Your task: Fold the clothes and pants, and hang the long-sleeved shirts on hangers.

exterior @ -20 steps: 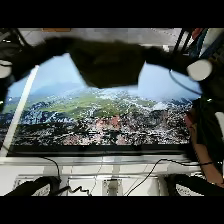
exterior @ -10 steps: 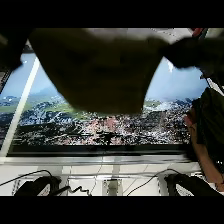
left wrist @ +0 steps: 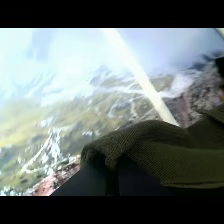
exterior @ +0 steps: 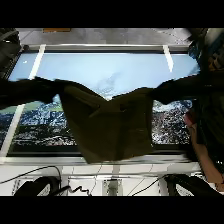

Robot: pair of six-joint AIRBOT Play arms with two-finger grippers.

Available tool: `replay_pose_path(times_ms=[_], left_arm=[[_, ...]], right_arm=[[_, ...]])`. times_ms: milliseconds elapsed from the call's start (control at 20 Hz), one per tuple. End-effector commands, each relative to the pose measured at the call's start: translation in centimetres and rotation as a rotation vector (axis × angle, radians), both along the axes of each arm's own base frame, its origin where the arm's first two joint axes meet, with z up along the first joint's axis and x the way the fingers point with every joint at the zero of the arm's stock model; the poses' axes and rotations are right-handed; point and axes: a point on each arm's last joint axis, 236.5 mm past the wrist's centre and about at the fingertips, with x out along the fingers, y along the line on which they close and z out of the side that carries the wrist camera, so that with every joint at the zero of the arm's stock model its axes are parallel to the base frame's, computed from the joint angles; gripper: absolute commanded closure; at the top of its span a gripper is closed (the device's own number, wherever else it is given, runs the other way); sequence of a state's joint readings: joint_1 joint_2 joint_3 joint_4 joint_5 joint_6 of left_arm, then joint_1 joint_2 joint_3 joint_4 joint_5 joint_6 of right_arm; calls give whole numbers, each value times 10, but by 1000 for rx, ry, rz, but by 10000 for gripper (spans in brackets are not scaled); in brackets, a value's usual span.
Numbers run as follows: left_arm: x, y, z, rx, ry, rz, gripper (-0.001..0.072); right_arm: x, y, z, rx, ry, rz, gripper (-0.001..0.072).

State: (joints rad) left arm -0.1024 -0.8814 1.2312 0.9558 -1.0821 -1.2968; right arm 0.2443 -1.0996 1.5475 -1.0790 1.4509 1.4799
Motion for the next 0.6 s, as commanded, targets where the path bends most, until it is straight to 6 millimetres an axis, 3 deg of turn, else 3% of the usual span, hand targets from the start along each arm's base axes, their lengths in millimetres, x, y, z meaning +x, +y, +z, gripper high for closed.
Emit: replay_pose_path(times_ms=[0, 100, 200, 250, 300, 400, 550], left_arm=[[70, 6, -102, -107, 170, 184, 697], [101, 4, -135, -148, 217, 238, 697], [106, -4, -153, -186, 286, 237, 696], [101, -6, -159, -177, 313, 220, 696], [90, -10, -166, -155, 355, 185, 696], [48, -16, -188, -72, 502, 70, 696], [-29, -32, -213, 1, 757, -113, 696]], right_arm=[[79, 3, -96, 19, 34, -168, 670], [123, 4, -121, 47, -15, -255, 670], [146, 2, -130, 65, -48, -308, 670], [149, -1, -132, 51, -56, -311, 670], [146, -7, -136, 25, -48, -306, 670], [127, -23, -153, -55, 42, -277, 670], [67, -59, -189, -233, 300, -198, 670]])
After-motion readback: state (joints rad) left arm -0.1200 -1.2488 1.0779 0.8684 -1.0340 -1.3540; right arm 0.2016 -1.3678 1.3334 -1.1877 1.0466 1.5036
